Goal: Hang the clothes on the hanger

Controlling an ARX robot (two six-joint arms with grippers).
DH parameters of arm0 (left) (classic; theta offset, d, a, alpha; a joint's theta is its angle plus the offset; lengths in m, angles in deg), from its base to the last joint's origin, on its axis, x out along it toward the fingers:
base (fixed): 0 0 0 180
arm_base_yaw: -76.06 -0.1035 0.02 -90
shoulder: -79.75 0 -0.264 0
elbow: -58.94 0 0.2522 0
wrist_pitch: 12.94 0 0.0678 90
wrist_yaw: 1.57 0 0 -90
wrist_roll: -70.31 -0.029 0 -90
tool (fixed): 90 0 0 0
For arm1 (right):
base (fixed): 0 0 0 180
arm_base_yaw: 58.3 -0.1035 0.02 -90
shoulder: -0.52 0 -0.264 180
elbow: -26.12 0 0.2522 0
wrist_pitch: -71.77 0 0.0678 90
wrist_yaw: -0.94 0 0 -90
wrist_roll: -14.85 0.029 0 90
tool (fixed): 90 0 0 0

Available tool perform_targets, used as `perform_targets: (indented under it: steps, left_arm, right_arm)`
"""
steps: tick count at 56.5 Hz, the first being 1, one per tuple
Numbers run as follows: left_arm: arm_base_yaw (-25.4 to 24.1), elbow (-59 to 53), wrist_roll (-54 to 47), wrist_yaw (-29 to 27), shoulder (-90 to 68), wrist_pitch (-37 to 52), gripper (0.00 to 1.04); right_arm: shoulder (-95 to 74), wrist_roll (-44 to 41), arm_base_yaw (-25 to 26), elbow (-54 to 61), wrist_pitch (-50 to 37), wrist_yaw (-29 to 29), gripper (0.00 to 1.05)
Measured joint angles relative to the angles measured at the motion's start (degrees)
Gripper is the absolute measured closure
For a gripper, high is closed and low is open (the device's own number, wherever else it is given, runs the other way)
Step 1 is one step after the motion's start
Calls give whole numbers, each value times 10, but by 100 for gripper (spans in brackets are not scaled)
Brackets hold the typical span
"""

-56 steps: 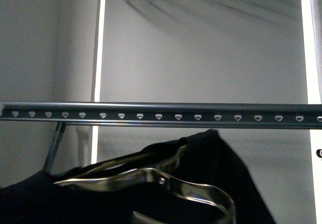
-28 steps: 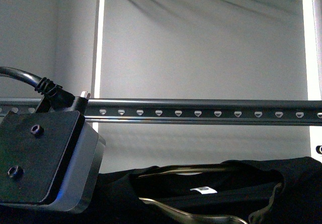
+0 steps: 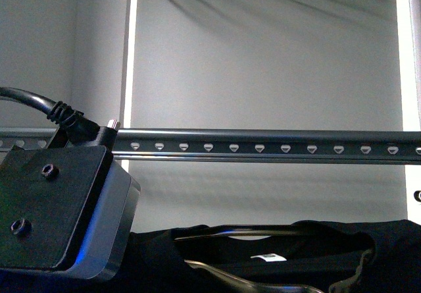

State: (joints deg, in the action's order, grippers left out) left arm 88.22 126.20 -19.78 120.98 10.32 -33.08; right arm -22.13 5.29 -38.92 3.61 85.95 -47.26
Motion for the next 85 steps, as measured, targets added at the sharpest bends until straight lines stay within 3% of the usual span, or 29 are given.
perform_targets:
  steps: [9,21,37,59,62,71,85]
  left_arm:
    - [-2,0,0,-2,0,0,100]
    - [-1,0,0,0,0,0,100]
    - [-1,0,-1,0,0,0,100]
    - [-1,0,-1,0,0,0,100]
    - [-1,0,-1,0,0,0,100]
    - [-1,0,-1,-5,0,0,100]
    - [-1,0,-1,-5,0,0,100]
  right_arm:
    - [-127,-165,17,-52,-165,-34,7]
    - [-282,-401,-28,-149,-356,-56,7]
    - [-423,-590,-113,-280,-332,-87,7]
    - [-545,-677,-197,-351,-320,-166,8]
    - [-559,-683,-205,-363,-316,-177,13]
    - [-595,-689,-222,-402,-297,-197,46]
    - [-604,-676,-223,-410,-294,-198,83]
